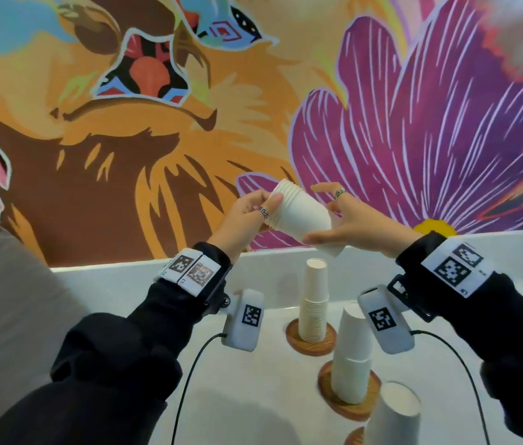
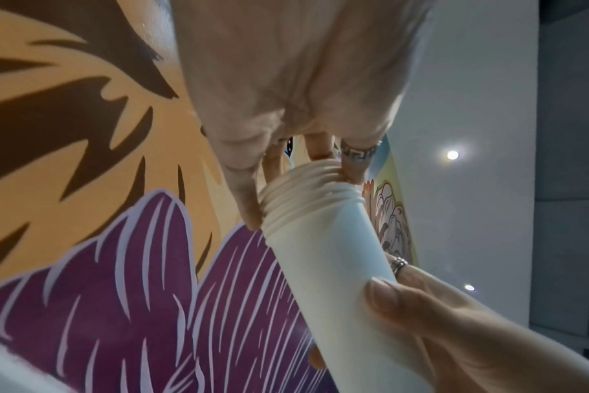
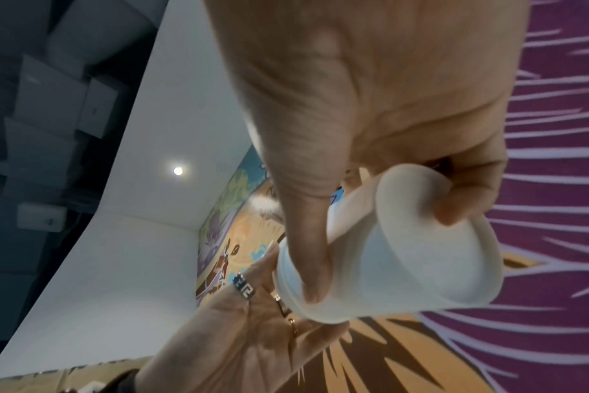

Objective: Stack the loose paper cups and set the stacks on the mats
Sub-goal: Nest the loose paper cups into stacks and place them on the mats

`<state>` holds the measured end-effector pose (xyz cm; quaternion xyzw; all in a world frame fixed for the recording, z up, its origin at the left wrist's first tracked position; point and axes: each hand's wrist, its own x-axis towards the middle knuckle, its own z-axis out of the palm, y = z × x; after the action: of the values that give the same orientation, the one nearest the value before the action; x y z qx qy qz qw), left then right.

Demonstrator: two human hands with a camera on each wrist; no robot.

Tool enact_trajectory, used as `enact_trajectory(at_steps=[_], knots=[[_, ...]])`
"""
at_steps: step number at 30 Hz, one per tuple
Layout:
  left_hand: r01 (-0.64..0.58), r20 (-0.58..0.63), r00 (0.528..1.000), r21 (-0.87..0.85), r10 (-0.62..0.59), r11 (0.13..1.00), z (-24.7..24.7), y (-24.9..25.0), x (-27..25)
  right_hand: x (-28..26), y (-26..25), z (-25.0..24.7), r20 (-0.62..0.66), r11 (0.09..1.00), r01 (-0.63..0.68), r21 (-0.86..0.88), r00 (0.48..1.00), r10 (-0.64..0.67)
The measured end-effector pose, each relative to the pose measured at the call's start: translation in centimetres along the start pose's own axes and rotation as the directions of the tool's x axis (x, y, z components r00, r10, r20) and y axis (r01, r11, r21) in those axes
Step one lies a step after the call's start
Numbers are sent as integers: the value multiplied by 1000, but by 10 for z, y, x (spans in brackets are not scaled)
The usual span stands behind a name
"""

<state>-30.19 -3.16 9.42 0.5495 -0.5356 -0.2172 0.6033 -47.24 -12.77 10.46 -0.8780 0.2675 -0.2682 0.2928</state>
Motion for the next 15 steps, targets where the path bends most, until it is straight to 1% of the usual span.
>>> enact_trajectory(at_steps=[2, 4, 7, 10, 13, 15], knots=[[29, 44, 999, -27, -28, 999, 20, 2, 1, -14, 11, -17, -5, 1000, -19, 4, 1000, 19], [70, 55, 996, -61, -66, 996, 36, 0, 3, -25, 23, -30, -23, 999, -30, 13, 999, 30], [138, 73, 989, -96, -132, 986, 56, -5, 3, -39, 42, -43, -66, 996, -21, 86, 997, 27], [208, 145, 970, -91, -194, 974, 74, -8, -1, -50, 60, -51, -82, 989, -20, 149, 996, 33], [244, 199, 956, -121, -218, 962, 87, -15, -7, -58, 73, -56, -64, 979, -39, 202, 997, 53], [272, 242, 940, -106, -241, 956, 95, -22, -14, -62, 82, -57, -73, 973, -44, 226, 995, 62]])
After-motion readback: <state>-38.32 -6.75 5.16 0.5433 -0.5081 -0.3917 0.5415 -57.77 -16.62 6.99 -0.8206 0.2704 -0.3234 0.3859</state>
